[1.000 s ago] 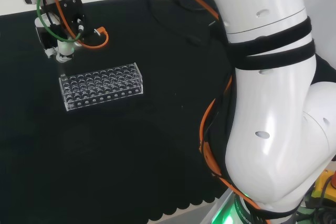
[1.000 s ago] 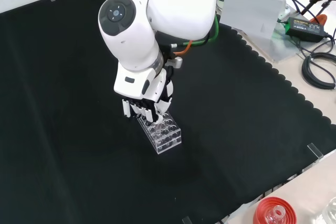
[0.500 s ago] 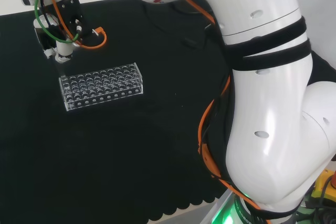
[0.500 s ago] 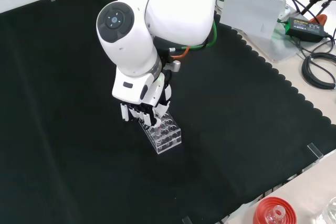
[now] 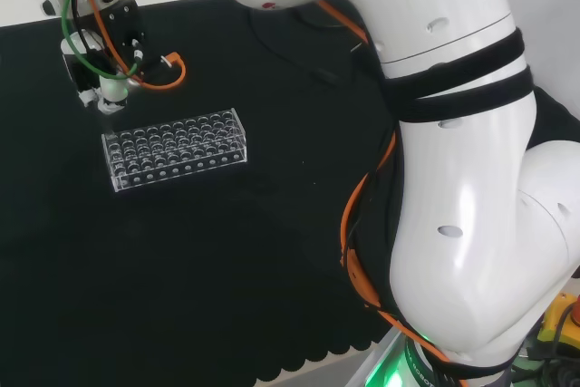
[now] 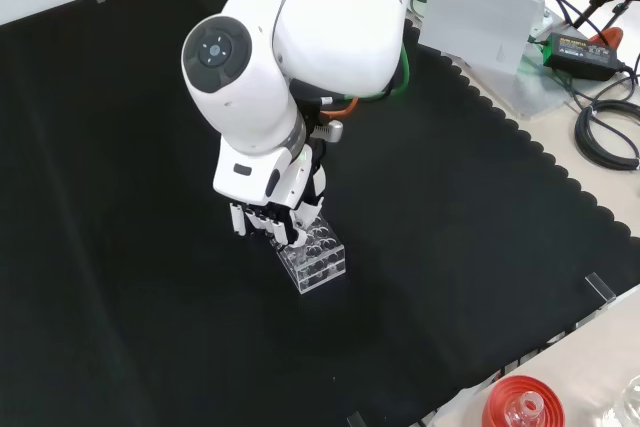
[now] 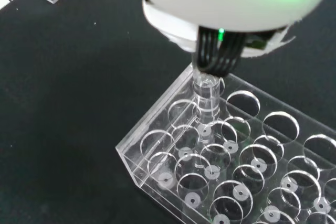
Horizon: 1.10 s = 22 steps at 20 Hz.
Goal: Put the test tube back in the rack.
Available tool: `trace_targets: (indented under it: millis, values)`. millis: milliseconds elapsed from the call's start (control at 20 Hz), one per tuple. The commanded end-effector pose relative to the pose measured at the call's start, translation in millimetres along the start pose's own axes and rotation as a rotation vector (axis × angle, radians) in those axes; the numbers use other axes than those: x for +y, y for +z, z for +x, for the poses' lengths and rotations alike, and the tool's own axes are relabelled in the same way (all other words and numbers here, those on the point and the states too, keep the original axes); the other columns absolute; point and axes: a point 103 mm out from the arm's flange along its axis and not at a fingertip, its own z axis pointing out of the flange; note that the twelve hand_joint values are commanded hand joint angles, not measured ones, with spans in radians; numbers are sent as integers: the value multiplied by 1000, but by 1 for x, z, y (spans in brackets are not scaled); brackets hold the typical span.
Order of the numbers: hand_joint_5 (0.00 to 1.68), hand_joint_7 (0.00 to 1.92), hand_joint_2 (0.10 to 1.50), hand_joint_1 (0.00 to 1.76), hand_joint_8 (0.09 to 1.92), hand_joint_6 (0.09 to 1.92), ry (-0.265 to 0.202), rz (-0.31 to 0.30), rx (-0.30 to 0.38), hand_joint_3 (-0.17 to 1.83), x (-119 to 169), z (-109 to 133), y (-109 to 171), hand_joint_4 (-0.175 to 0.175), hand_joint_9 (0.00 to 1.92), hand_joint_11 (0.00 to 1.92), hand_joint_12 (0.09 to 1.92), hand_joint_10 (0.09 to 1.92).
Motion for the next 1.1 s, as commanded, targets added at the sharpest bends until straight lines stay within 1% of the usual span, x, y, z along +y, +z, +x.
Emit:
trace_targets:
  millis: [50, 450, 700, 750, 800, 850, 900, 950, 1000, 1100]
  values:
    - [1392, 1519, 455, 1450, 545, 518, 1, 8, 3, 888, 2, 1, 8, -175, 1395, 979, 1172, 426]
    - [1391, 1519, 455, 1450, 545, 519, 2, 18, 7, 887, 3, 1, 16, -175, 1394, 979, 1171, 428]
    - [1391, 1519, 456, 1450, 545, 520, 2, 16, 13, 887, 2, 1, 15, -175, 1393, 978, 1171, 429]
    - [1391, 1519, 456, 1450, 546, 520, -4, 24, 34, 887, 2, 0, 16, -175, 1393, 978, 1171, 429]
    - [1388, 1515, 460, 1449, 548, 522, -10, 46, 53, 881, 2, -1, 16, -175, 1390, 975, 1173, 432]
    - [1369, 1513, 501, 1444, 488, 523, -19, 76, 62, 817, 2, -1, 17, -175, 1357, 934, 1196, 487]
    - [1364, 1487, 545, 1401, 448, 501, -29, 111, 72, 753, 2, -1, 18, -175, 1386, 882, 1233, 552]
    - [1261, 1447, 515, 1340, 476, 519, -32, 138, 83, 701, 2, -1, 19, -166, 1381, 799, 1286, 620]
    - [1122, 1355, 482, 1282, 545, 590, -34, 159, 96, 664, 2, -2, 20, -144, 1334, 713, 1337, 688]
    - [801, 1082, 458, 1176, 717, 767, -41, 188, 107, 601, 2, -2, 21, -85, 1167, 563, 1426, 799]
